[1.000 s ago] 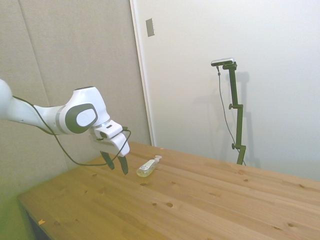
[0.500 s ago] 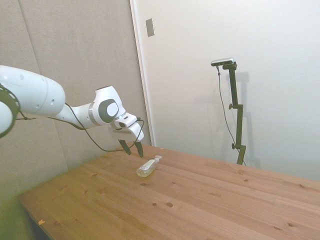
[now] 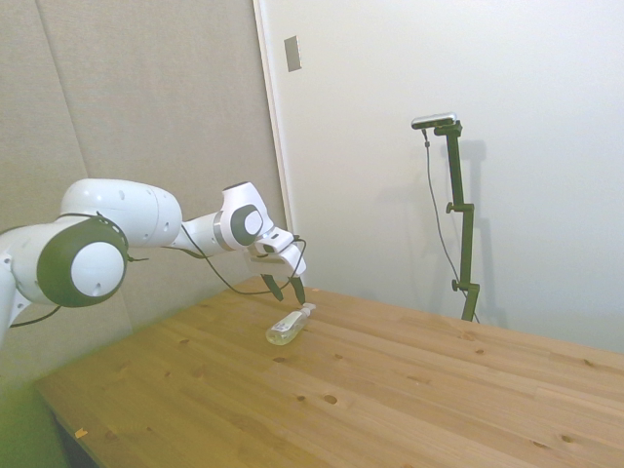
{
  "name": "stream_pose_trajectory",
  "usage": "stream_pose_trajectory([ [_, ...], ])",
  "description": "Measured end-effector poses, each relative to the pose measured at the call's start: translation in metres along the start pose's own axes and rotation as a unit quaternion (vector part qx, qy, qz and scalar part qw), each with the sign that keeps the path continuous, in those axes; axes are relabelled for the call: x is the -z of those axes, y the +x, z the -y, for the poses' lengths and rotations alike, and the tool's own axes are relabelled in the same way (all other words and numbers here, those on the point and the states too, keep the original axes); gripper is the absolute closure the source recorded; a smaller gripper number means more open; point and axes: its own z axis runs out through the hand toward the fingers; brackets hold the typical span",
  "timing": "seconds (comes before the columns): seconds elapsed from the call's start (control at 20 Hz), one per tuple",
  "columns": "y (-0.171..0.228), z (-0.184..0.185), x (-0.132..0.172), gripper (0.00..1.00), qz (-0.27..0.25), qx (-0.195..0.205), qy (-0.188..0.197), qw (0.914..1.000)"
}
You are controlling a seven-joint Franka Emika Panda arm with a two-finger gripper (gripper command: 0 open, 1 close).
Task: Stand the sanitizer
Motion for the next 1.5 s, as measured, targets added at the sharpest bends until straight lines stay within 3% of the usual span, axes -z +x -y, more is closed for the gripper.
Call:
stream_pose_trajectory([
  [0.7,0.025,0.011,-0.046,0.0,0.016,-0.026,-0.022,0.9993],
  [0.75,0.027,0.009,-0.049,1.0,0.017,-0.027,-0.024,0.9992],
  [1.5,0.038,-0.004,-0.044,1.0,0.055,-0.04,-0.031,0.9972],
])
